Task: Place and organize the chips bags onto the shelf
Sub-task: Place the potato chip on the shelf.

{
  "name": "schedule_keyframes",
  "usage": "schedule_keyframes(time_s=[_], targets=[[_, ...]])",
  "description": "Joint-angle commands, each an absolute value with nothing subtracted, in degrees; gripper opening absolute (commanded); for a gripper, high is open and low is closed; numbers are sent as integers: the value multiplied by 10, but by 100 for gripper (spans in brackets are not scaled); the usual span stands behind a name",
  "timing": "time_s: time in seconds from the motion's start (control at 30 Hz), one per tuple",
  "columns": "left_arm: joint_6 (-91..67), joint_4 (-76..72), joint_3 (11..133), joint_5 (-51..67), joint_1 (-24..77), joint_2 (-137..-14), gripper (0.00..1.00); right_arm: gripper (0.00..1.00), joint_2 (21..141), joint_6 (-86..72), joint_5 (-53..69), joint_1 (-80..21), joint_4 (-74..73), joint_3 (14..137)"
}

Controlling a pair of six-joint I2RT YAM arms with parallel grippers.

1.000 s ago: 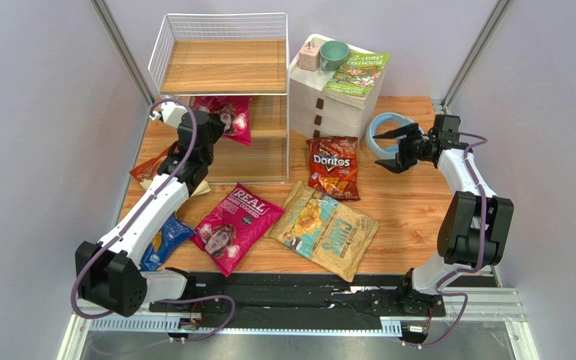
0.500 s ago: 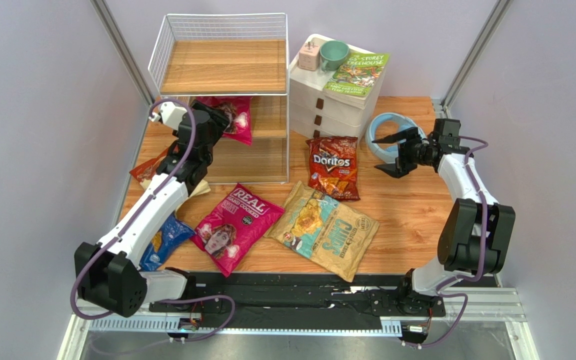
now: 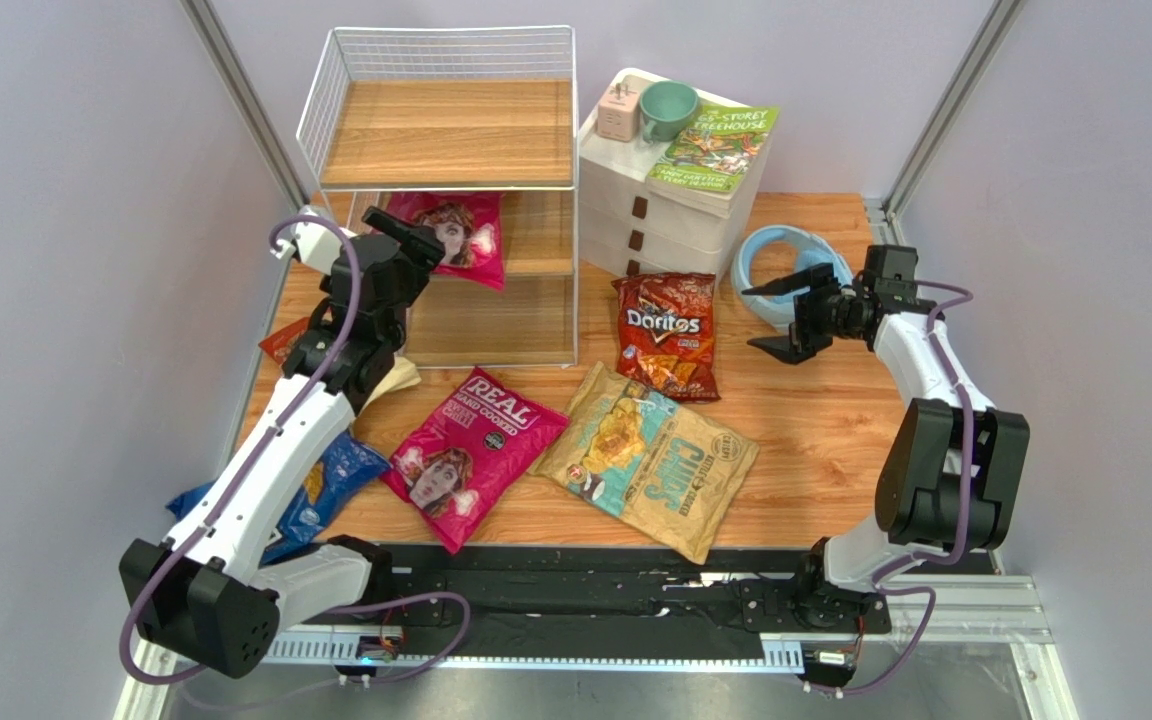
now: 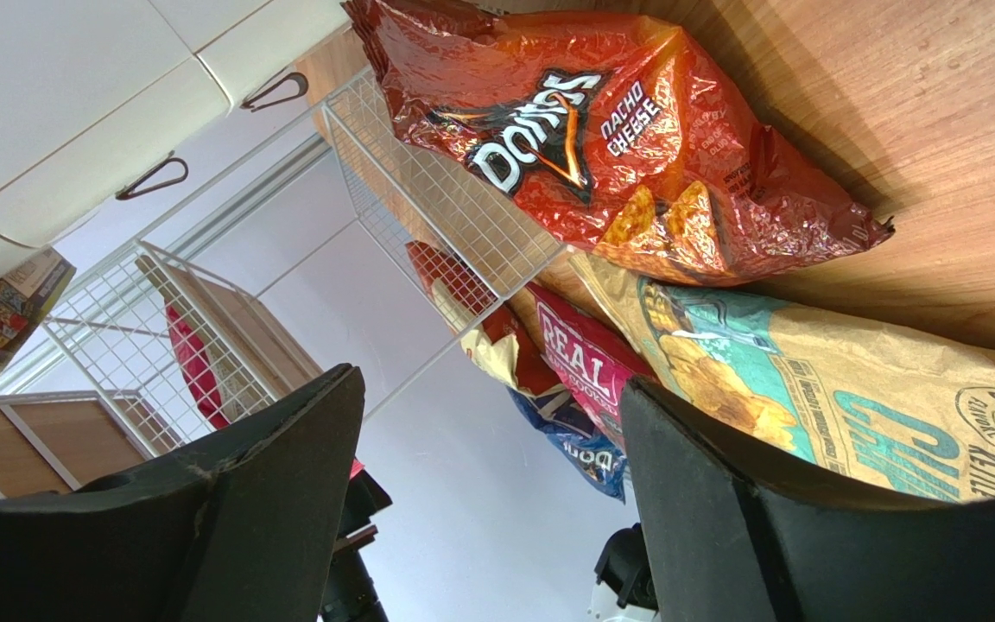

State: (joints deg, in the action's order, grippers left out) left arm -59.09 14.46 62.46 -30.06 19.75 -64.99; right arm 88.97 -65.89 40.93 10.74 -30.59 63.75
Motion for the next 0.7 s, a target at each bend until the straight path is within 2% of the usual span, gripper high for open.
schedule_keyframes(time_s=[0.0,0.4,0.5,0.53,0.6,0.63,0.67], targets=[[-576,153,614,-298,195,-621,84,77,863,-650,410,106,-296,635],[-578,129,594,-287,190,-628,63,77,856,-651,410,106,-293,621],[-581,125,587,-286,190,-627,46,77,854,-650,410,106,-294,619],[-584,127,584,-286,190,-625,34,77,854,-650,411,106,-295,620],[-584,132,583,-285,190,-622,20,77,854,-649,410,106,-296,621],[-588,137,583,-285,190,-620,8,77,854,-649,410,106,-296,621],[-588,144,582,-286,190,-618,7,77,854,-649,410,106,-297,621]])
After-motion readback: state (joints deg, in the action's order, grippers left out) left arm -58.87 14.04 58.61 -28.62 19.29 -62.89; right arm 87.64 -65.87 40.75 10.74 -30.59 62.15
